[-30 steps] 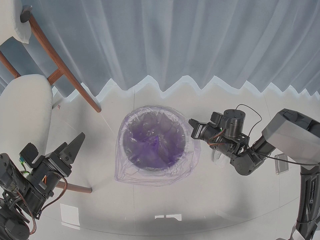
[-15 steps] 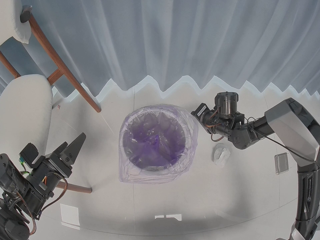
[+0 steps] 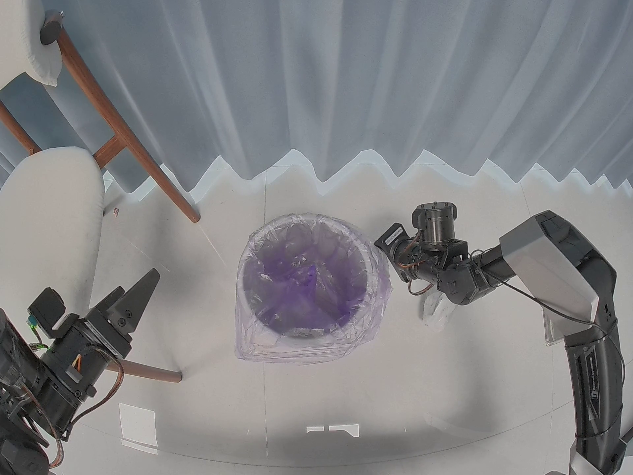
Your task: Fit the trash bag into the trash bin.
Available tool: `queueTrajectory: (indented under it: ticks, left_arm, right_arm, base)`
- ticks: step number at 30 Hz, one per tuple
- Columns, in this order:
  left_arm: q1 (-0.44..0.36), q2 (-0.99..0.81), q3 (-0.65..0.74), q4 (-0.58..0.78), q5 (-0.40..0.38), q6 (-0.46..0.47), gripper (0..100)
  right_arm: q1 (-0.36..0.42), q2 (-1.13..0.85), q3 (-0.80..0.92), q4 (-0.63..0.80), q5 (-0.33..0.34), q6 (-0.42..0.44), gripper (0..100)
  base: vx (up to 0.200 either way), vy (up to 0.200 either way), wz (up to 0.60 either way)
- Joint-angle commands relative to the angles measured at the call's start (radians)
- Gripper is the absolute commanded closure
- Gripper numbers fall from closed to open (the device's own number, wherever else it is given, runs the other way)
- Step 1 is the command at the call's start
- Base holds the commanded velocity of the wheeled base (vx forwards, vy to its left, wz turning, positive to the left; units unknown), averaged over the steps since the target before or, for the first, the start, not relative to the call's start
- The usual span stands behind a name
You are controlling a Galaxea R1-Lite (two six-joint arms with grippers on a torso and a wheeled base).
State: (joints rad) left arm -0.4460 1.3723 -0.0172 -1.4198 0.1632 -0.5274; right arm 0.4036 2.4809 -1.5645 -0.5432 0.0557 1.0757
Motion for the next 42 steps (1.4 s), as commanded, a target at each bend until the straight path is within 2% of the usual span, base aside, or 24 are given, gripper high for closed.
queueTrajectory:
  ticks: [1, 4, 6, 8, 10, 14, 17, 20, 21, 22, 24, 27, 28, 30, 34, 36, 38, 42]
  left_arm:
    - [0.001, -0.044, 0.017, 0.007, 0.015, 0.0, 0]
    - [0.001, -0.045, 0.017, 0.009, 0.024, 0.0, 0]
    - [0.001, -0.047, 0.017, 0.009, 0.025, 0.0, 0]
    - [0.001, -0.047, 0.017, 0.009, 0.027, 0.001, 0]
    - [0.001, -0.047, 0.017, 0.009, 0.027, 0.001, 0]
    - [0.0, -0.064, 0.017, 0.009, 0.027, 0.009, 0]
    - [0.001, -0.076, 0.017, 0.016, 0.027, 0.023, 0]
    - [0.012, -0.102, 0.017, 0.038, 0.027, 0.021, 0]
    - [0.012, -0.105, 0.017, 0.041, 0.027, 0.02, 0]
    - [0.013, -0.113, 0.017, 0.047, 0.025, 0.017, 0]
    - [0.016, -0.121, 0.017, 0.056, 0.024, 0.012, 0]
    - [0.016, -0.133, 0.017, 0.076, 0.021, 0.01, 0]
    - [0.016, -0.133, 0.017, 0.076, 0.021, 0.01, 0]
    - [0.01, -0.13, 0.017, 0.104, 0.021, 0.01, 0]
    - [0.016, -0.125, 0.017, 0.173, 0.025, -0.023, 0]
    - [0.015, -0.127, 0.017, 0.193, 0.025, -0.032, 0]
    - [0.018, -0.127, 0.017, 0.269, 0.025, -0.072, 0]
    - [0.02, -0.124, 0.017, 0.285, 0.024, -0.097, 0]
  right_arm:
    - [-0.02, 0.009, 0.011, 0.002, -0.001, 0.03, 0]
    - [-0.035, -0.033, 0.021, 0.003, -0.01, 0.064, 0]
    - [-0.043, -0.154, 0.078, 0.022, -0.017, 0.144, 0]
    - [-0.048, -0.261, 0.149, 0.055, -0.002, 0.184, 0]
    - [-0.049, -0.353, 0.219, 0.088, 0.026, 0.185, 0]
    - [-0.043, -0.539, 0.383, 0.103, 0.033, 0.173, 0]
    - [-0.025, -0.671, 0.524, 0.106, 0.039, 0.11, 0]
    - [0.038, -0.803, 0.756, 0.094, 0.036, -0.05, 0]
    - [0.043, -0.816, 0.788, 0.092, 0.036, -0.077, 0]
    - [0.052, -0.856, 0.882, 0.085, 0.035, -0.16, 0]
    - [0.054, -0.896, 0.986, 0.058, 0.035, -0.257, 0]
    - [0.054, -0.916, 1.113, -0.02, 0.035, -0.352, 0]
    - [0.054, -0.916, 1.113, -0.02, 0.035, -0.352, 0]
    - [0.066, -0.905, 1.189, -0.106, 0.035, -0.418, 0]
    - [0.127, -0.855, 1.21, -0.142, 0.035, -0.43, 0]
    - [0.132, -0.841, 1.209, -0.149, 0.035, -0.43, 0]
    - [0.149, -0.738, 1.179, -0.227, 0.033, -0.433, 0]
    - [0.179, -0.586, 1.115, -0.354, -0.013, -0.43, 0]
  base:
    - [0.0, 0.0, 0.0]
    - [0.0, 0.0, 0.0]
    - [0.0, 0.0, 0.0]
    - [0.0, 0.0, 0.0]
    - [0.0, 0.0, 0.0]
    - [0.0, 0.0, 0.0]
    - [0.0, 0.0, 0.0]
    - [0.0, 0.0, 0.0]
    - [0.0, 0.0, 0.0]
    - [0.0, 0.0, 0.0]
    - [0.0, 0.0, 0.0]
    - [0.0, 0.0, 0.0]
    - [0.0, 0.0, 0.0]
    - [0.0, 0.0, 0.0]
    - [0.0, 0.0, 0.0]
    - [0.0, 0.0, 0.0]
    - [0.0, 0.0, 0.0]
    - [0.0, 0.0, 0.0]
